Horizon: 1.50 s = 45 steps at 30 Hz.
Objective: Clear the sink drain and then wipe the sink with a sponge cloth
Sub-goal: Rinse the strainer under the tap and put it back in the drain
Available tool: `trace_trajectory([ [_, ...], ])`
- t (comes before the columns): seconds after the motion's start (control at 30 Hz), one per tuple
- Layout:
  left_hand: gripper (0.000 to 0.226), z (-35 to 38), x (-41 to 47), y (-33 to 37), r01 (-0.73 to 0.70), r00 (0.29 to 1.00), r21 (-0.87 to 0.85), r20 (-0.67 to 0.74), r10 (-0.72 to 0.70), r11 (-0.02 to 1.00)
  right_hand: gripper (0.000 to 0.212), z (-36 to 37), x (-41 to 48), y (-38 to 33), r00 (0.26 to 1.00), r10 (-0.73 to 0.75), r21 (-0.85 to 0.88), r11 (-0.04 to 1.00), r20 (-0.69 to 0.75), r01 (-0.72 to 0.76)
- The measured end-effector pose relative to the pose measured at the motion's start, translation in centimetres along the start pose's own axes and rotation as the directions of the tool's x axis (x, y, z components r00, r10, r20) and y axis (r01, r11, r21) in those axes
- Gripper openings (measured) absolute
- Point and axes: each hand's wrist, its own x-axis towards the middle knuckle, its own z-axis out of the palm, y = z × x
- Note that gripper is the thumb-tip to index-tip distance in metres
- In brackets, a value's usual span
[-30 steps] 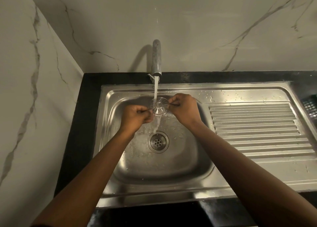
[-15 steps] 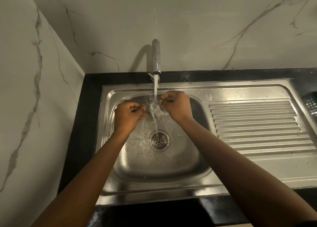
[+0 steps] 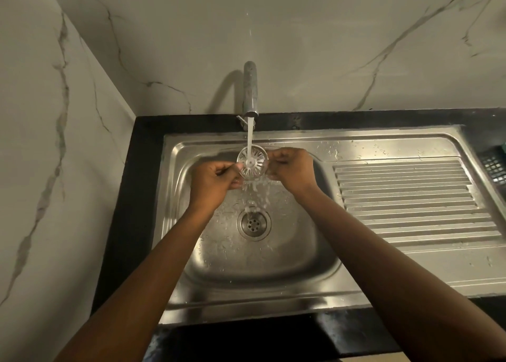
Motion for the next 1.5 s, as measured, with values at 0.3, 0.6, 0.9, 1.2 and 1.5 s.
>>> trace_trajectory([
  [0.3,0.012,-0.4,0.0,1.0,-0.162,0.986,0.23,0.003,0.166,0.96,0.01,1.0,-0.4,0.0,0.994,0.112,0.146,0.983,-0.009,-0.109],
  [0.6,0.008,-2.9,-1.7,-1.5,0.018,0.993,0.077,-0.118,-0.008,0.997,0.012,2.0,0.2,-3.0,0.984,-0.14,-0.108,0.982,0.114,0.152],
  [0.9,0.014,0.7,-0.4,0.1,-0.011,1.0,0.045,0.001,0.011,0.999,0.011,-1.6,-0.6,-1.0,0.991,-0.125,-0.19,0.975,-0.039,0.116],
  [1.2,0.015,1.8,1.4,0.5,-0.014,0.998,0.073,0.056,0.01,0.997,0.024,-3.7,-2.3,0.9,0.973,-0.123,-0.157,0.983,-0.194,0.092],
  [1.5,0.017,-0.3,5.7,1.2,0.024,0.999,0.127,-0.033,-0.02,0.992,0.03,-3.3,-5.4,4.6,0.987,-0.027,-0.28,0.96,-0.161,-0.019],
])
